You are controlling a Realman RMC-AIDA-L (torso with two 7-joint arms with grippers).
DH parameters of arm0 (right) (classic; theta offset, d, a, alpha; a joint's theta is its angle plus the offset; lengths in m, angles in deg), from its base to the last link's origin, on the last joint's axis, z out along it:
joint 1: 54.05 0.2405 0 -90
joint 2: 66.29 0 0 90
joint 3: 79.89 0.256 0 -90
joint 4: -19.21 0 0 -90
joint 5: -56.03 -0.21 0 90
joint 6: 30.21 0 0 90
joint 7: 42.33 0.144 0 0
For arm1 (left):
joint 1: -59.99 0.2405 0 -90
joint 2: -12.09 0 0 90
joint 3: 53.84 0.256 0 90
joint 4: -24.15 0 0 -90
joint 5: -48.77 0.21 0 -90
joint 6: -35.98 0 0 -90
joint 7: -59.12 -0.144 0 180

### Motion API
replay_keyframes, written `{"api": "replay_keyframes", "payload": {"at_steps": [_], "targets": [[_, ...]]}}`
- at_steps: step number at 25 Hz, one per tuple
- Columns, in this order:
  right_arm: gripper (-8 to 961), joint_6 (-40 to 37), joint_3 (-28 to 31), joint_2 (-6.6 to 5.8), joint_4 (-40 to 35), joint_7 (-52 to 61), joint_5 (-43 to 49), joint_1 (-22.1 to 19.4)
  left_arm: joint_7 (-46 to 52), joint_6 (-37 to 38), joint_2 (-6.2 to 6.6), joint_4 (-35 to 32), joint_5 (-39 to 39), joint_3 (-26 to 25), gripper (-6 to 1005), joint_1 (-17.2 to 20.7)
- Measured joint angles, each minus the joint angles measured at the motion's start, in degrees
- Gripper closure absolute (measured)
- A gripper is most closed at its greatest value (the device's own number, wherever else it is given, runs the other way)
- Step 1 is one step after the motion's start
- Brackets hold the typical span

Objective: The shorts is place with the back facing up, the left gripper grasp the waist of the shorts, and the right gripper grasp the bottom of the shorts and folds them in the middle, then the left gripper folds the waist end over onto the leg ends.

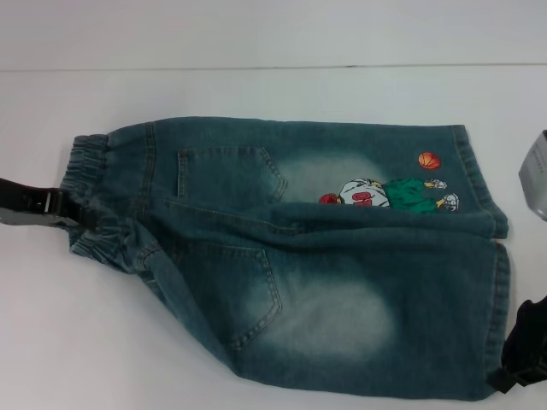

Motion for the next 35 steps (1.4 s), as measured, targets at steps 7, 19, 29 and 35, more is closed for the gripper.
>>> {"api": "replay_keyframes", "payload": {"at_steps": [7,19,29,35], "targets": [[932,-1.67,12.01,-3.34,4.59,-5.09,-0.45,-0.48,0.37,0.17,0.99,-0.42,-0.22,-3.12,956,0.0],[933,3.91,29.46,-5.87,8.49,-3.9,-19.66,-7.29,-0.02,-4.98,2.45,-0.3,-4.79,-6.09,956,1.45],[937,17.7,32.16,-4.58,12.77,-0.06,-29.14,-9.95,-0.41,-13.67,1.1,0.16,-7.33,-5.56,956,1.88],[936,25.48,32.64,-2.58,12.95,-0.31,-29.38,-9.84,-0.93,-18.04,-0.01,0.72,-10.92,-5.58,957,2.32]]}}
